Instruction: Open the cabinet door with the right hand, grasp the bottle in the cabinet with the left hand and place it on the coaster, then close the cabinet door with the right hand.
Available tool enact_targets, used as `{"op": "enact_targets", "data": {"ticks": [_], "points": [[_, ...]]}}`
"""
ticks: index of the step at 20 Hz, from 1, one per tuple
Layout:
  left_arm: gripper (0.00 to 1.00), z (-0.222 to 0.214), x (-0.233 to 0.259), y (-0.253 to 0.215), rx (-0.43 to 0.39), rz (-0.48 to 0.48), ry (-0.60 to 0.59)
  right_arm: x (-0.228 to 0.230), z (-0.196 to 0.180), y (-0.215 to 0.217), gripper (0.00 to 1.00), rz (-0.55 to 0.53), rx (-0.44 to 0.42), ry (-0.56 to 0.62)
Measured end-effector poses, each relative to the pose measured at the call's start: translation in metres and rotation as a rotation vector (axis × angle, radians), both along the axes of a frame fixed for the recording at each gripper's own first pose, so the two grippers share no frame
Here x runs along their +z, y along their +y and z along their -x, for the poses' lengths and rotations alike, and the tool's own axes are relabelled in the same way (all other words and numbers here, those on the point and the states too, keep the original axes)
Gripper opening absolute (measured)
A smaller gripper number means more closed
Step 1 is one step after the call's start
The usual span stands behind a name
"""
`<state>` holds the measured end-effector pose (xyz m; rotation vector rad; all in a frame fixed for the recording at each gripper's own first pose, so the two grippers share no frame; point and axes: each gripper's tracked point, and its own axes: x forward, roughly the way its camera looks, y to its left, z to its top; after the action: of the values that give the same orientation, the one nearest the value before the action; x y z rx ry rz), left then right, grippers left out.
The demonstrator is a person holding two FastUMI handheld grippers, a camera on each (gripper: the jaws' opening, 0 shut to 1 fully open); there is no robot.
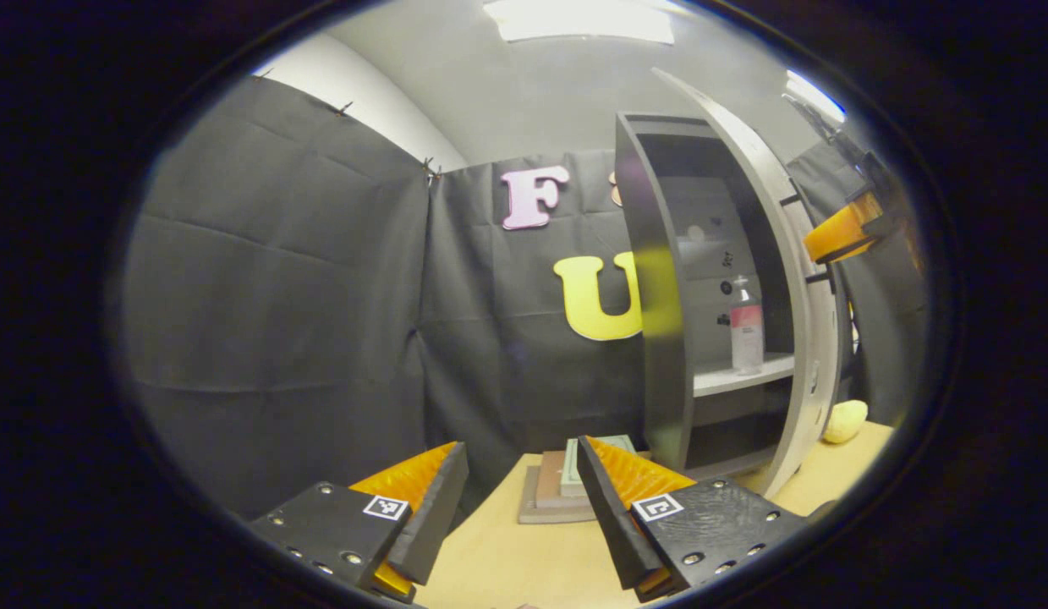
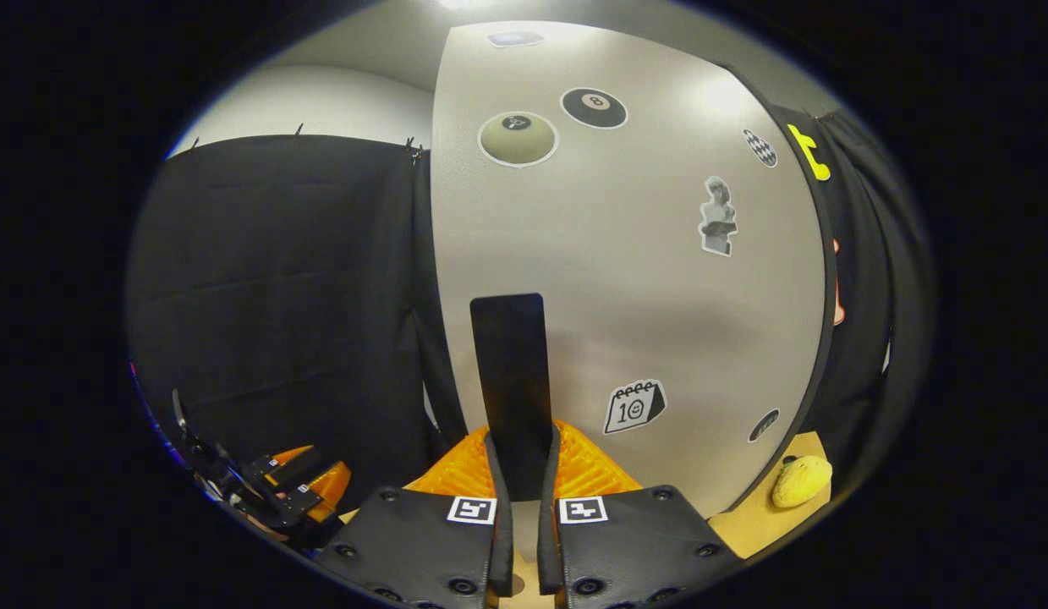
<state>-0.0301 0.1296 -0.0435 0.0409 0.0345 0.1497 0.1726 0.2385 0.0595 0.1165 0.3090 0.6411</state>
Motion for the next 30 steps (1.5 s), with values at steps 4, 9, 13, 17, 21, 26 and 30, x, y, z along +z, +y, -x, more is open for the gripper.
{"op": "enact_targets", "data": {"ticks": [4, 9, 13, 17, 21, 26, 30], "points": [[0.78, -0.004, -0.007, -0.048, -0.017, 0.023, 0.037, 0.001, 0.003, -0.006, 0.13, -0.002, 0.088, 0.006], [0.78, -0.014, 0.003, -0.098, -0.047, 0.016, 0.043, 0.0, 0.008, -0.019, 0.13, -0.027, 0.18, 0.018], [0.78, -0.02, 0.013, -0.133, -0.075, 0.012, 0.026, -0.001, 0.009, -0.026, 0.13, -0.03, 0.213, 0.028], [0.78, -0.024, 0.016, -0.171, -0.12, 0.002, 0.03, -0.002, 0.01, -0.035, 0.13, -0.013, 0.222, 0.017], [0.78, -0.025, 0.024, -0.21, -0.17, -0.016, 0.021, -0.002, 0.01, -0.045, 0.13, -0.02, 0.212, 0.015], [0.79, -0.029, 0.032, -0.256, -0.227, -0.028, 0.01, -0.001, 0.01, -0.057, 0.13, -0.019, 0.18, -0.007], [0.81, -0.027, 0.035, -0.284, -0.249, -0.031, 0.007, 0.0, 0.01, -0.066, 0.12, -0.034, 0.166, -0.01]]}}
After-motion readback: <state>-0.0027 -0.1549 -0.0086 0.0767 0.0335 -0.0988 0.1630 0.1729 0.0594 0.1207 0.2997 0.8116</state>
